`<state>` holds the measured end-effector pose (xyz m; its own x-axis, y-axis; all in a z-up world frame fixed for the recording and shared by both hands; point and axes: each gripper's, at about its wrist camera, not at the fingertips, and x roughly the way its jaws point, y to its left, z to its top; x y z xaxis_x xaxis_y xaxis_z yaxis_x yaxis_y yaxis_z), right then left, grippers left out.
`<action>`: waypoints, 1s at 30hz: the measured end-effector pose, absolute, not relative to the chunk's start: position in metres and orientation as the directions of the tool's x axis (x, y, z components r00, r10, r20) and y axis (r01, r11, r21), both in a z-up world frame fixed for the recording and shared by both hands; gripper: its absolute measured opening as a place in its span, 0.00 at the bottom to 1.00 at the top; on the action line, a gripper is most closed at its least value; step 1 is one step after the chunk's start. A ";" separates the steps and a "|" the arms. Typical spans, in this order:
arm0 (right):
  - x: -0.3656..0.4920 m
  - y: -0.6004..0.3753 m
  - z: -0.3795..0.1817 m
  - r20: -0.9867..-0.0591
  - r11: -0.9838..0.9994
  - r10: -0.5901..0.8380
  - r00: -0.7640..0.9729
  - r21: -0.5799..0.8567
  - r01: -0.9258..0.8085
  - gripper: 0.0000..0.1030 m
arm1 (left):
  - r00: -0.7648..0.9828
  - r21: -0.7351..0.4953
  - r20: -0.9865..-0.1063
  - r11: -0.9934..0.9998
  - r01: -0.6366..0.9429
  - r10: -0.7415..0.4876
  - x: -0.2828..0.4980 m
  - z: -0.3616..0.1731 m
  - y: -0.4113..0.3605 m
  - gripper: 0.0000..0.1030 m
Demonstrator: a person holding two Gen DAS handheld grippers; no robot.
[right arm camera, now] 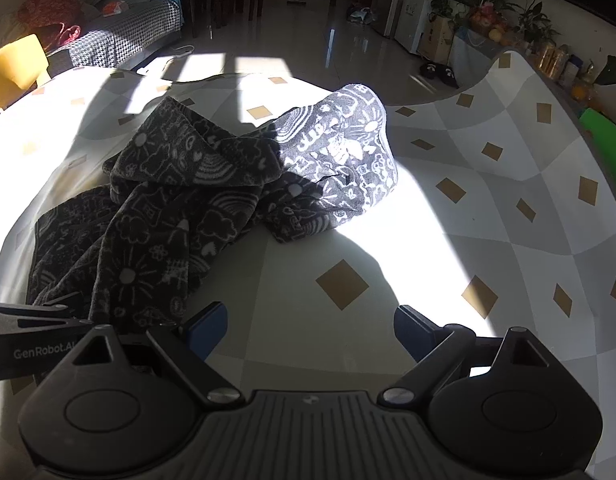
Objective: Fold clothes
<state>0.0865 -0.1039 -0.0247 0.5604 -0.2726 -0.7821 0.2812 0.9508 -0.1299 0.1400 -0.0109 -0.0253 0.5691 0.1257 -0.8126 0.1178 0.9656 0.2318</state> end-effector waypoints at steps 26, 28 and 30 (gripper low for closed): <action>0.091 -0.112 -0.029 -0.783 0.960 -0.252 0.569 -0.128 0.249 0.65 | 0.497 0.234 -0.858 0.960 0.151 0.131 0.159 -0.077 -0.019 0.99; 0.090 -0.117 -0.030 -0.789 0.960 -0.241 0.565 -0.107 0.260 0.55 | 0.488 0.239 -0.862 0.958 0.160 0.134 0.159 -0.084 -0.020 0.99; 0.089 -0.121 -0.032 -0.796 0.959 -0.230 0.560 -0.087 0.270 0.48 | 0.480 0.234 -0.867 0.959 0.159 0.132 0.159 -0.091 -0.020 0.98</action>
